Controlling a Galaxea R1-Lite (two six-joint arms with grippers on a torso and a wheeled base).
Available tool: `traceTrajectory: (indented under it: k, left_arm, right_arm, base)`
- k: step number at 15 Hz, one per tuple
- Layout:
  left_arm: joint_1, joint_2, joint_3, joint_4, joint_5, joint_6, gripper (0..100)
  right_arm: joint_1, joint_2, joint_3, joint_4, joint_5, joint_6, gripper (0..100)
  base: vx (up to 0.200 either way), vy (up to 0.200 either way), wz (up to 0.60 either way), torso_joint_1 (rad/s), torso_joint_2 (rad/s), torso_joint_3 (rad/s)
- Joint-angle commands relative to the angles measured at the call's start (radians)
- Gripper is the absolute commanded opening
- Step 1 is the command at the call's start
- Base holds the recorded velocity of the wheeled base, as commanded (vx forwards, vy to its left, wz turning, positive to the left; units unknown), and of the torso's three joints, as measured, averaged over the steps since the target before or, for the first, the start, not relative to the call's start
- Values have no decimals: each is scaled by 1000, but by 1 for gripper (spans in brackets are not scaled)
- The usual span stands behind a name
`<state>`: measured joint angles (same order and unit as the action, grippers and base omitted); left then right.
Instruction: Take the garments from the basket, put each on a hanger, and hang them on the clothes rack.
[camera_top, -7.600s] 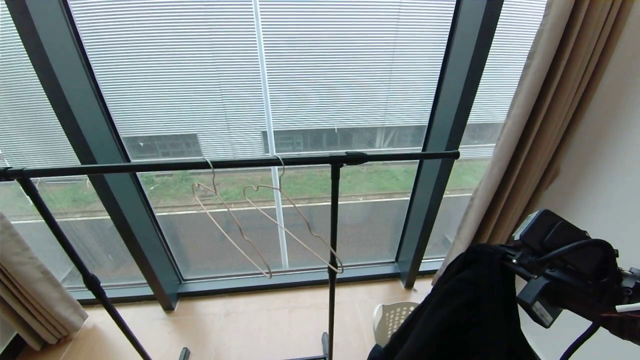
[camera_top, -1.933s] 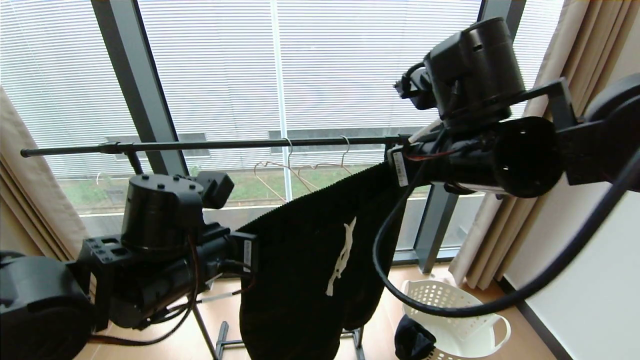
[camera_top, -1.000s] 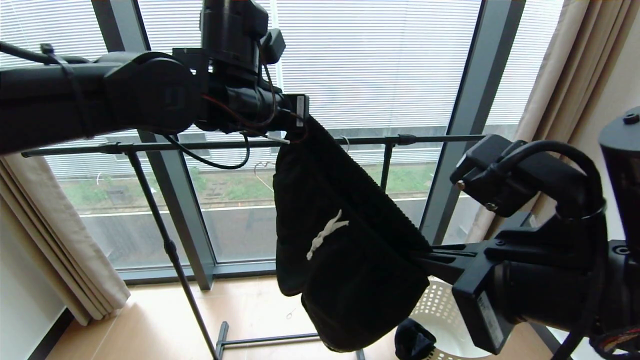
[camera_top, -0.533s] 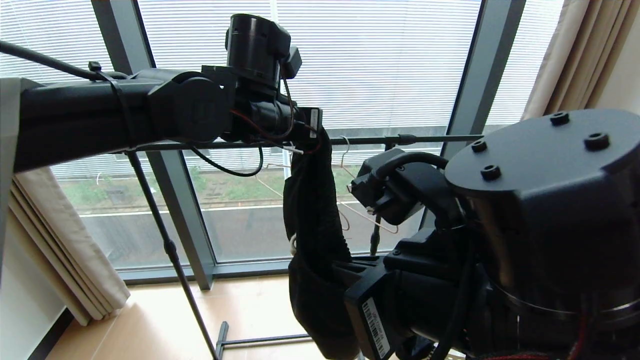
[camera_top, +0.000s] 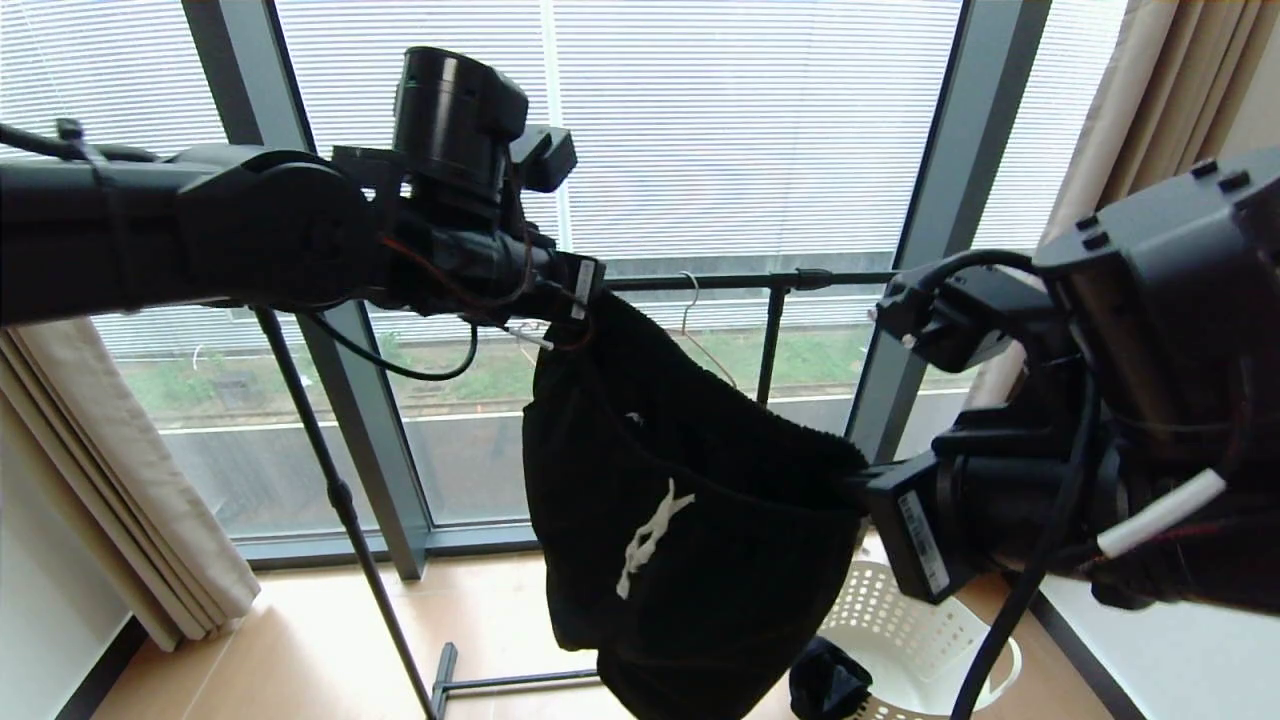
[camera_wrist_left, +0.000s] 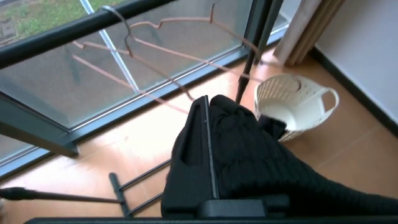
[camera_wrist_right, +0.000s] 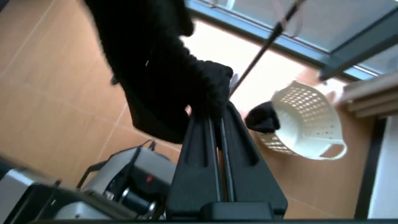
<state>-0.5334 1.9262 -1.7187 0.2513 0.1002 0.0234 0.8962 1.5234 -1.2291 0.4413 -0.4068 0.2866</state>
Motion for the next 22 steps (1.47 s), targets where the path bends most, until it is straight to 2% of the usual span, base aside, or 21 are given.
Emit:
traceTrajectory:
  k: [1,2,3,5,7,8,9,11,13,17,22]
  left_arm:
    - [33,-190,186,0,-39,79,0]
    - [35,-197,197,0,-40,84,0]
    - [38,-285,314,0,-40,138,0]
    - [20,-355,424,0,-42,147,0]
    - [-65,-411,565,0,-40,151,0]
    - [-83,-417,587,-1,-40,150,0]
    - [-128,-415,619,-1,-42,139,0]
    - [-192,-391,630,-9,-42,81,0]
    - [-272,-342,600,-23,-43,-20,0]
    - [-369,-296,581,-47,-43,-131,0]
    - [-384,-289,585,-66,-39,-160,0]
  right_arm:
    - [-126,89,-107,-22,-3,-29,0]
    - [-131,100,-116,-24,-3,-29,0]
    - [-163,231,-266,-30,-7,-26,0]
    - [-163,328,-394,-30,-26,-26,0]
    - [-155,468,-605,-19,-47,-30,0]
    - [-148,494,-652,-13,-49,-30,0]
    - [-137,552,-742,10,-49,-30,0]
    - [-134,627,-771,19,-47,-27,0]
    - [-109,670,-771,11,-44,-10,0]
    - [-82,704,-771,11,-40,43,0]
    - [-75,695,-771,19,-38,82,0]
  base:
    - [0,0,0,0,0,0]
    - [0,0,0,0,0,0]
    - [0,0,0,0,0,0]
    - [0,0,0,0,0,0]
    - [0,0,0,0,0,0]
    - [0,0,0,0,0,0]
    - [0,0,0,0,0,0]
    - [0,0,0,0,0,0]
    - [0,0,0,0,0,0]
    - [0,0,0,0,0,0]
    - [0,0,0,0,0,0]
